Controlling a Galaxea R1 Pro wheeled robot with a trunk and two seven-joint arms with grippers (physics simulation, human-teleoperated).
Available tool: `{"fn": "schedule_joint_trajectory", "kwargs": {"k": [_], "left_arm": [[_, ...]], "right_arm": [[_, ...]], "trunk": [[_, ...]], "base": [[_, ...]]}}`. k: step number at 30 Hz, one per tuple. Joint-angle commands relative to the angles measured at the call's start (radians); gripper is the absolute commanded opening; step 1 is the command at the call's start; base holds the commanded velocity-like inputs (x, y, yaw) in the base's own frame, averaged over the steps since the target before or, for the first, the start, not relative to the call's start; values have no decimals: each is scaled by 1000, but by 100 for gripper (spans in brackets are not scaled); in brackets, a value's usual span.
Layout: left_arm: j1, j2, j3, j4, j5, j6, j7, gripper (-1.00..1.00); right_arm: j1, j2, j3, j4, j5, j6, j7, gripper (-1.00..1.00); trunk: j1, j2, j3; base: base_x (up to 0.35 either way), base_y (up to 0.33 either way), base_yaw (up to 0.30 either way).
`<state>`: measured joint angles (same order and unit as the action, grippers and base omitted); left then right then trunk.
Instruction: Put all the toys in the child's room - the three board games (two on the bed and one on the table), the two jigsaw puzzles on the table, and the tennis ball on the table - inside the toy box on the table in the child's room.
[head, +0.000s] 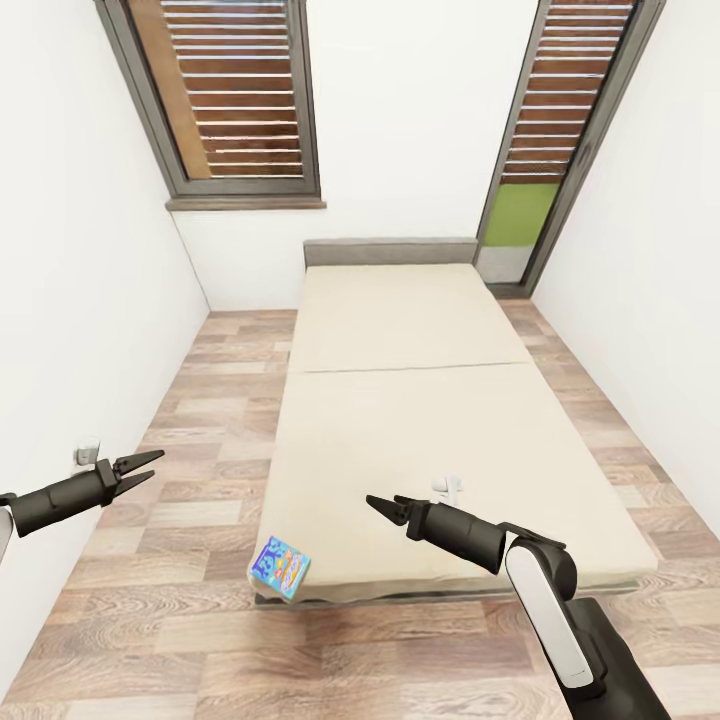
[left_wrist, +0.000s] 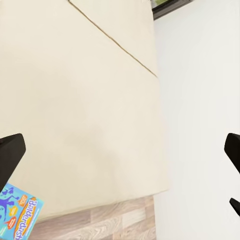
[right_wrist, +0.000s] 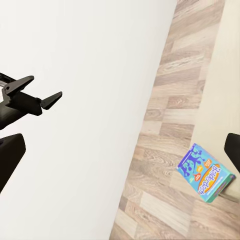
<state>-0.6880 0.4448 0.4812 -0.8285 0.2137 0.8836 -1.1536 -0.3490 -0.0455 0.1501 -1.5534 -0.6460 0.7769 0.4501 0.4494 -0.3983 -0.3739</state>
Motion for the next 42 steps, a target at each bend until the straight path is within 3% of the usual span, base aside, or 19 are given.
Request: {"fn": "schedule_joint_trajectory", "kwargs": {"k": [1, 42], "left_arm": [[-1, 0, 1, 0, 2, 6, -2, 100], [-1, 0, 1, 0, 2, 6, 0, 100]], "right_arm": [[-1, 0, 0, -1, -1, 4, 1, 100], [-1, 1, 4, 23, 0, 0, 0, 100]], "trunk": [[1, -2, 0], [1, -2, 67]], "base": [[0, 0, 0], [0, 0, 0]]}}
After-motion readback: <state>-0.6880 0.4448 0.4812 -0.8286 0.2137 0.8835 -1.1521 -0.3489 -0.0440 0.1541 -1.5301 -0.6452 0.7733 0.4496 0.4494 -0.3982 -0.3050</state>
